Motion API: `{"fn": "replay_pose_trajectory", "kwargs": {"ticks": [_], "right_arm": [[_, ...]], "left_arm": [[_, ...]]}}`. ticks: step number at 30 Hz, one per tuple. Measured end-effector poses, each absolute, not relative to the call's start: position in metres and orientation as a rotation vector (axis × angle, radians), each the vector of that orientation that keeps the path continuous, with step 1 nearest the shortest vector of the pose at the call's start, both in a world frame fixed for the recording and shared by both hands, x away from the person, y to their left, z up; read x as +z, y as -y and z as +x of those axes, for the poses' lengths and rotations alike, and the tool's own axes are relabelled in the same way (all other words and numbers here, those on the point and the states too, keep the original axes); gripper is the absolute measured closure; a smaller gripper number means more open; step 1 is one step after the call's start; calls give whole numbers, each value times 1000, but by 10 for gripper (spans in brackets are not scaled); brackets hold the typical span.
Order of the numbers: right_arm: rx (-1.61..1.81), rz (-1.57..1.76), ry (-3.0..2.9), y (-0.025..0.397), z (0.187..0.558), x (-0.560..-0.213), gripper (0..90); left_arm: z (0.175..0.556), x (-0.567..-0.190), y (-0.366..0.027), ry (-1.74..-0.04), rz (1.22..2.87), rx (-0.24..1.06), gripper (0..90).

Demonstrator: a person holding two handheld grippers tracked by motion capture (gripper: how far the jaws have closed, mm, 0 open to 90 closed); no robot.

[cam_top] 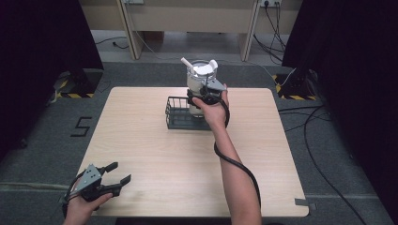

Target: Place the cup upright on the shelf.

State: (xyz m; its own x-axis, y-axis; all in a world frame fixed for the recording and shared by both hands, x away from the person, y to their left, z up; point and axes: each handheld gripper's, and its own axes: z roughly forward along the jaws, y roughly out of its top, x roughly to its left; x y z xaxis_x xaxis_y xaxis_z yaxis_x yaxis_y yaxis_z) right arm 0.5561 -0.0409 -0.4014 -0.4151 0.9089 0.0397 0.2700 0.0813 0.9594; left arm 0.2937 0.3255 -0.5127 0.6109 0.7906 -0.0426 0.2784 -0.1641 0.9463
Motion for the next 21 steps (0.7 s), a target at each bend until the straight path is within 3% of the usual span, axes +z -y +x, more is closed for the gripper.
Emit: {"fn": "replay_pose_trajectory", "kwargs": {"ticks": [21], "right_arm": [[1306, 1180, -1783, 40, 560, -424, 107]], "left_arm": [[293, -513, -325, -878, 1731, 574, 229]]}}
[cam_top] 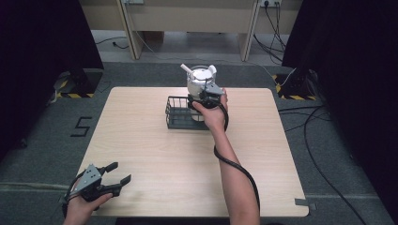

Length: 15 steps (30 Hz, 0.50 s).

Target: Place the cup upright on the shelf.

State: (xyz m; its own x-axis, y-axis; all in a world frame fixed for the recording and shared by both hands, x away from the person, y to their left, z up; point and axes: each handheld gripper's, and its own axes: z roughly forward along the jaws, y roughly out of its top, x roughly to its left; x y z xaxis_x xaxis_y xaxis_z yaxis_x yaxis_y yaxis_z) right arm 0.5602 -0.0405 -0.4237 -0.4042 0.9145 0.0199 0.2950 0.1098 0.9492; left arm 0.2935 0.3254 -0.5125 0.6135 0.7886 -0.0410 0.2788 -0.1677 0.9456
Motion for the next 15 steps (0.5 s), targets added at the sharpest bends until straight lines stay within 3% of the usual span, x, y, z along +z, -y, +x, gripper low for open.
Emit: {"fn": "replay_pose_trajectory", "kwargs": {"ticks": [15], "right_arm": [[1335, 1178, -1746, 38, 555, -432, 68]], "left_arm": [[293, -513, -325, -874, 1737, 575, 228]]}}
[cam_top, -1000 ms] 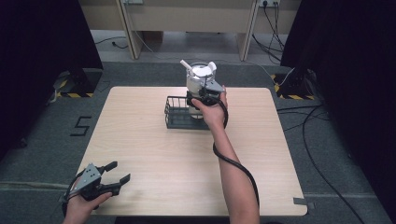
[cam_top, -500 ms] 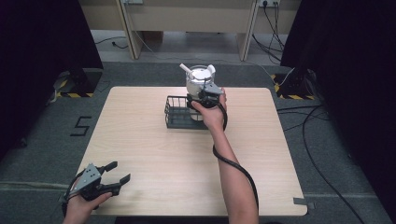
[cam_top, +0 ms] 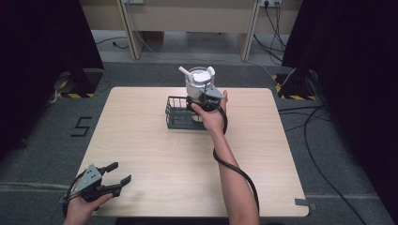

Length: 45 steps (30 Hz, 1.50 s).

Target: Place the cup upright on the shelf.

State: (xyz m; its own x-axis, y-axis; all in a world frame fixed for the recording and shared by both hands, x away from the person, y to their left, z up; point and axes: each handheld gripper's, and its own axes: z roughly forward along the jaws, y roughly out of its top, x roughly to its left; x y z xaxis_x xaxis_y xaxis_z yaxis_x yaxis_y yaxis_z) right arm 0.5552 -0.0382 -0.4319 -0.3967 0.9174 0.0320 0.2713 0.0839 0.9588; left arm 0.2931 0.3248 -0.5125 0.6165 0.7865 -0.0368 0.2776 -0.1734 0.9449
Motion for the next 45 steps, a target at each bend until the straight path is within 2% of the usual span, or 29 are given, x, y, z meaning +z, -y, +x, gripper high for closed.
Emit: {"fn": "replay_pose_trajectory", "kwargs": {"ticks": [18, 45], "right_arm": [[1322, 1178, -1766, 42, 538, -429, 42], [1355, 1192, -1773, 62, 511, -423, 62]], "left_arm": [[293, -512, -324, -873, 1739, 579, 228], [293, -512, -323, -872, 1740, 577, 228]]}}
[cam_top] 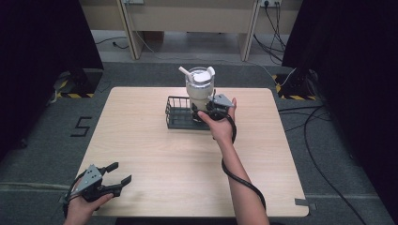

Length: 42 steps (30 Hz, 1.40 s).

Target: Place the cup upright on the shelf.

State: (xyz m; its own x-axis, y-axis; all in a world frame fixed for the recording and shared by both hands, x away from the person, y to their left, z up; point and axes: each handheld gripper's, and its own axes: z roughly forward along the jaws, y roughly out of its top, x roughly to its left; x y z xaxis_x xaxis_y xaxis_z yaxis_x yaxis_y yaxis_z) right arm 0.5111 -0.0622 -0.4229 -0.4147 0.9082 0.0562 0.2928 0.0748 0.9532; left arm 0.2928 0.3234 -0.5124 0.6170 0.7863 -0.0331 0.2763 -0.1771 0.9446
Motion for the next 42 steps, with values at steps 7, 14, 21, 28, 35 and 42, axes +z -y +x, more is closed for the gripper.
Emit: {"fn": "replay_pose_trajectory", "kwargs": {"ticks": [7, 14, 21, 28, 35, 42], "right_arm": [[1356, 1192, -1771, 70, 503, -421, 68], [1339, 1191, -1775, 78, 495, -420, 73], [1335, 1207, -1777, 86, 488, -422, 78], [1333, 1222, -1773, 97, 480, -423, 83], [1331, 1229, -1757, 108, 470, -420, 87], [1337, 1235, -1750, 117, 463, -420, 91]], "left_arm": [[293, -512, -323, -873, 1740, 577, 228], [293, -513, -323, -874, 1740, 575, 228], [293, -513, -322, -871, 1741, 571, 228], [293, -513, -321, -870, 1742, 572, 228], [293, -513, -321, -871, 1742, 573, 228], [293, -513, -321, -876, 1741, 574, 228]]}}
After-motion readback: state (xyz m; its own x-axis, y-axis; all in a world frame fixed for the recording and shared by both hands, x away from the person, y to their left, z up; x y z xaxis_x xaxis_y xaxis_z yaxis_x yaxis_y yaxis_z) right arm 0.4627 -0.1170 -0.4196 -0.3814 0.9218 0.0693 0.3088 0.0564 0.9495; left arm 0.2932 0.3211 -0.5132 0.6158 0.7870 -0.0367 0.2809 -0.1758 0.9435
